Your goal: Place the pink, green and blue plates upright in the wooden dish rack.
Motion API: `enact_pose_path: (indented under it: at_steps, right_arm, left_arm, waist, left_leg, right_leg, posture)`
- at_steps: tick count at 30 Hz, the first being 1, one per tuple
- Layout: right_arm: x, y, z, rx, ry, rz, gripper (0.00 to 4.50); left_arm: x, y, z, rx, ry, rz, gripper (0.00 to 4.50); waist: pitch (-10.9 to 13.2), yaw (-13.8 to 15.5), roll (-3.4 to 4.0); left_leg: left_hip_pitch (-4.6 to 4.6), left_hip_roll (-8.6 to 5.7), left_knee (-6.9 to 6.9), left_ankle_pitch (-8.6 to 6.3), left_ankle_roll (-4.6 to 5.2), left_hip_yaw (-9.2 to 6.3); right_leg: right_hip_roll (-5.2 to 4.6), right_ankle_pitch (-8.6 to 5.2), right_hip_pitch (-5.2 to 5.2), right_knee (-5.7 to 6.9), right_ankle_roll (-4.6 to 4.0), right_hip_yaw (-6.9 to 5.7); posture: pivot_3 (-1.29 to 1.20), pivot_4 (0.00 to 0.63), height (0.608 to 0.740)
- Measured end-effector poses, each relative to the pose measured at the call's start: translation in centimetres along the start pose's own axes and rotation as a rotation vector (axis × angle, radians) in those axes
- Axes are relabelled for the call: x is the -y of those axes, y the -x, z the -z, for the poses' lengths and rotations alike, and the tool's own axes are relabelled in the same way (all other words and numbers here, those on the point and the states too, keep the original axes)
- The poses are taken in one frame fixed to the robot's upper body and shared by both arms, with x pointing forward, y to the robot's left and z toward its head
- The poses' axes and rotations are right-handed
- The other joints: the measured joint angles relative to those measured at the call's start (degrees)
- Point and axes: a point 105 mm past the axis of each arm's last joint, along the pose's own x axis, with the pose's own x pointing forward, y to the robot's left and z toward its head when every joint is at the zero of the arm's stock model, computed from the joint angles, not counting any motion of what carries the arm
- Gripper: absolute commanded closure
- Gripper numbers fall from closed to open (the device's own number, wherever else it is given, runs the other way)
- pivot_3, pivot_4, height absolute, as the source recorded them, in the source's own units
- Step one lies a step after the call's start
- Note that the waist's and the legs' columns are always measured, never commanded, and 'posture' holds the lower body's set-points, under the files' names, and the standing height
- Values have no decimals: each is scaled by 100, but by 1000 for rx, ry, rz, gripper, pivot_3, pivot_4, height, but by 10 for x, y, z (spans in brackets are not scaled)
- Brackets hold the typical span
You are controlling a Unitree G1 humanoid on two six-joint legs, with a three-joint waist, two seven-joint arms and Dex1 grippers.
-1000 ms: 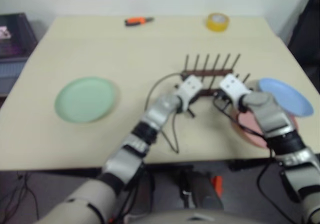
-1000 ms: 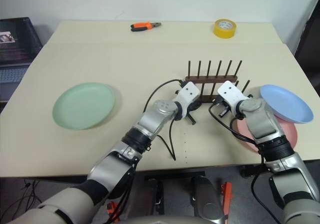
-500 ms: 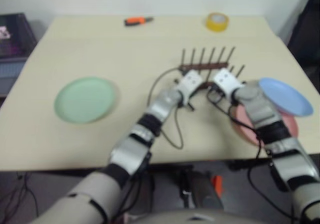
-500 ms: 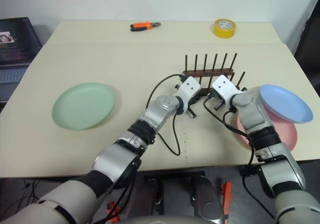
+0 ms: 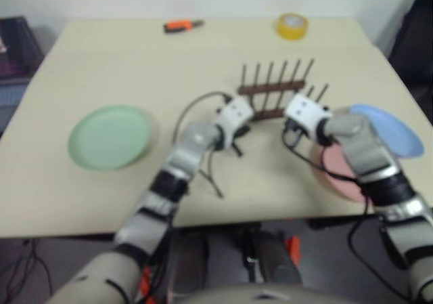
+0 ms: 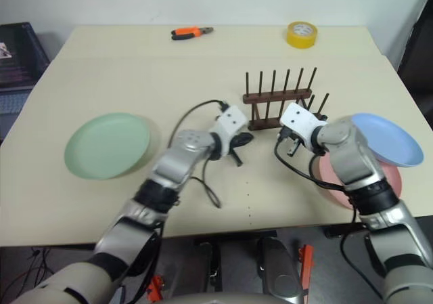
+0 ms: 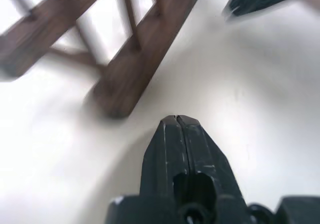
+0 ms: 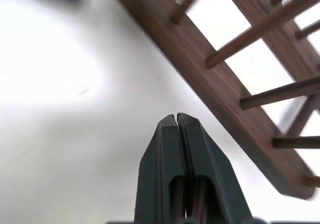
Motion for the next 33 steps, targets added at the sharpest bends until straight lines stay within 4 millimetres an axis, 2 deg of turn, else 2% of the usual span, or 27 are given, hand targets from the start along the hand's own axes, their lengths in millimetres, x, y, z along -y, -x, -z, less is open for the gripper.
enact_pose_path:
  at_steps: [3, 4, 6, 10, 14, 17, 19, 22, 24, 27, 33]
  right_arm:
    - [-15, 13, -21, 60, 58, -108, 3898]
    - [-17, 15, -27, 81, 66, -136, 3545]
    - [-19, 20, -33, 101, 79, -178, 2839]
    - [-7, 32, -50, 196, 37, -204, 1513]
    - [5, 43, -74, 363, -53, -234, 34]
    - [10, 44, -70, 367, -86, -246, 34]
    - [19, 47, -63, 336, -83, -215, 34]
    - [37, 56, -46, 256, -58, -137, 34]
    - [40, 63, -37, 219, -53, -111, 34]
    - [31, 73, -26, 180, -76, -114, 34]
    - [2, 108, 19, -21, -156, -125, 34]
  left_arm:
    - [8, 30, -33, 75, -32, 29, 2524]
    - [9, 39, -40, 88, -37, 31, 2127]
    - [5, 56, -44, 86, -24, 18, 1400]
    - [-15, 92, -43, 51, -18, -71, 7]
    - [-42, 126, -34, -26, -65, -201, 0]
    - [-52, 141, -34, -15, -48, -238, 0]
    - [-50, 144, -33, 6, -41, -215, 0]
    - [-22, 138, -37, 58, -122, -60, 0]
    - [0, 130, -43, 102, -173, 58, 0]
    - [17, 120, -45, 122, -215, 160, 0]
    - [25, 97, -38, 120, -237, 261, 0]
  waist:
    - [0, -3, 0]
    - [0, -7, 0]
    - [1, -15, -1]
    - [2, -38, -3]
    - [2, -30, -3]
    - [2, 4, -4]
    - [2, 47, -4]
    - [3, 119, -4]
    - [2, 157, -4]
    - [3, 161, -4]
    - [2, 220, -3]
  left_leg:
    - [12, -1, 11, -1, 0, -12]
    - [19, -1, 12, -1, 0, -9]
    - [28, -2, 14, 0, 1, -6]
    - [35, -3, 12, 0, 1, 0]
    - [37, -2, 0, 0, 0, -6]
    - [31, -2, -11, -1, -1, -8]
    - [26, -2, -13, -1, -1, -4]
    - [18, -6, -13, -3, -3, 8]
    - [12, -8, -10, -3, -3, 7]
    - [12, -5, -3, -3, -4, 7]
    - [17, -4, 9, -4, -4, 6]
  right_leg:
    - [-3, -2, 23, -6, -1, -7]
    - [-4, -10, 25, -6, -14, -9]
    - [-5, -15, 29, -4, -23, -8]
    - [-3, -14, 28, -2, -23, -5]
    - [2, -8, 28, 0, -14, -3]
    - [-5, -11, 26, -5, -16, -5]
    - [-13, -12, 24, -11, -13, -4]
    - [-20, -17, 20, -19, -14, -2]
    - [-22, -21, 21, -23, -21, 0]
    - [-16, -23, 20, -12, -24, -4]
    - [-11, -32, 26, -8, -40, -13]
  posture:
    - [0, 150, 740]
    - [0, 150, 740]
    - [0, 150, 740]
    - [0, 150, 740]
    - [0, 150, 740]
    - [0, 150, 740]
    - [0, 150, 740]
    - [0, 150, 740]
    - [0, 150, 740]
    - [0, 150, 740]
    - [0, 150, 740]
